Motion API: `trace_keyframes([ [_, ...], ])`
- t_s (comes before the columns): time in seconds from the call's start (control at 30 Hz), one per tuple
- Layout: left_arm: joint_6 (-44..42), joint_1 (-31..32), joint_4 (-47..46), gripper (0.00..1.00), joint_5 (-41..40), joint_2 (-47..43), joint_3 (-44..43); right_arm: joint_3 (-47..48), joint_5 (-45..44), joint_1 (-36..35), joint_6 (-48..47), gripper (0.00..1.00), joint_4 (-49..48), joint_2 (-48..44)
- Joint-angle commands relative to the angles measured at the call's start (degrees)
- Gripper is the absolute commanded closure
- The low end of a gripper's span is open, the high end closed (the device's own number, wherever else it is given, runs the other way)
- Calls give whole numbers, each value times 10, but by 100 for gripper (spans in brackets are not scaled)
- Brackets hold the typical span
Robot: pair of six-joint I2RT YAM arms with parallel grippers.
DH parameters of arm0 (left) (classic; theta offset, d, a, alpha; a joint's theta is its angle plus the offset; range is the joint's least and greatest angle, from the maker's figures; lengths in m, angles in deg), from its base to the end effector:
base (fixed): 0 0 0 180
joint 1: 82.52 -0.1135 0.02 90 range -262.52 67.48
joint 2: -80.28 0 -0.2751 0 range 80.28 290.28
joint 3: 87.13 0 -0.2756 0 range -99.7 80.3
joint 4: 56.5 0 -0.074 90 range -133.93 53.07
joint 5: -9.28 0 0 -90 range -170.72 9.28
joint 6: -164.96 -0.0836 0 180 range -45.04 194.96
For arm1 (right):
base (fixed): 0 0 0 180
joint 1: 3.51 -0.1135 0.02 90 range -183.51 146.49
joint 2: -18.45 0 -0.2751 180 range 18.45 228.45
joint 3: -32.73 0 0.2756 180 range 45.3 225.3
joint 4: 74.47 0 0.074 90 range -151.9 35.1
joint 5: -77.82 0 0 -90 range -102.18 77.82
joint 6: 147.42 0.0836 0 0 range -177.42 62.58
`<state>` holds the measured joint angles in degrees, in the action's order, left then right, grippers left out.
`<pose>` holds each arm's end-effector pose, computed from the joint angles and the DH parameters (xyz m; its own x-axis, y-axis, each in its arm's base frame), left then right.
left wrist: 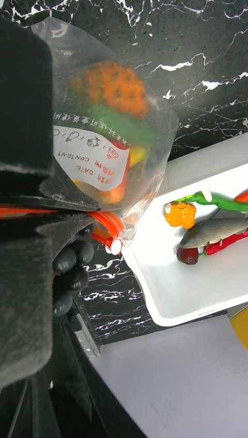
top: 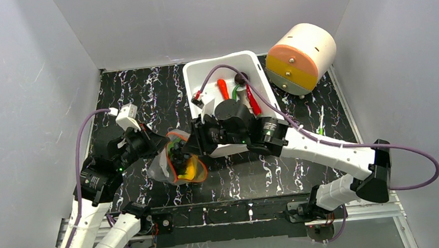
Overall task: Place the food in the zip-top bag and seal the zipper
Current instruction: Place the fake fruit in the zipper food storage bag.
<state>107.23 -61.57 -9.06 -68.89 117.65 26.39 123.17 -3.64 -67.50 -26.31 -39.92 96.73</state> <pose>0.1714 -0.0840 0.3655 -0.5322 -0.3558 -0.7682 0.2928 0.7741 -0.5613 0.1548 0.3455 0.3812 -0.6333 -0.1328 -0.7624 -0.7262 0.4425 0.5262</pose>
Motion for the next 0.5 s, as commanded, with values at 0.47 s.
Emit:
trace_keyframes([
  [0.47, 20, 0, -19, 100, 28, -7, -29, -4, -89, -13, -38, 85, -42, 86],
])
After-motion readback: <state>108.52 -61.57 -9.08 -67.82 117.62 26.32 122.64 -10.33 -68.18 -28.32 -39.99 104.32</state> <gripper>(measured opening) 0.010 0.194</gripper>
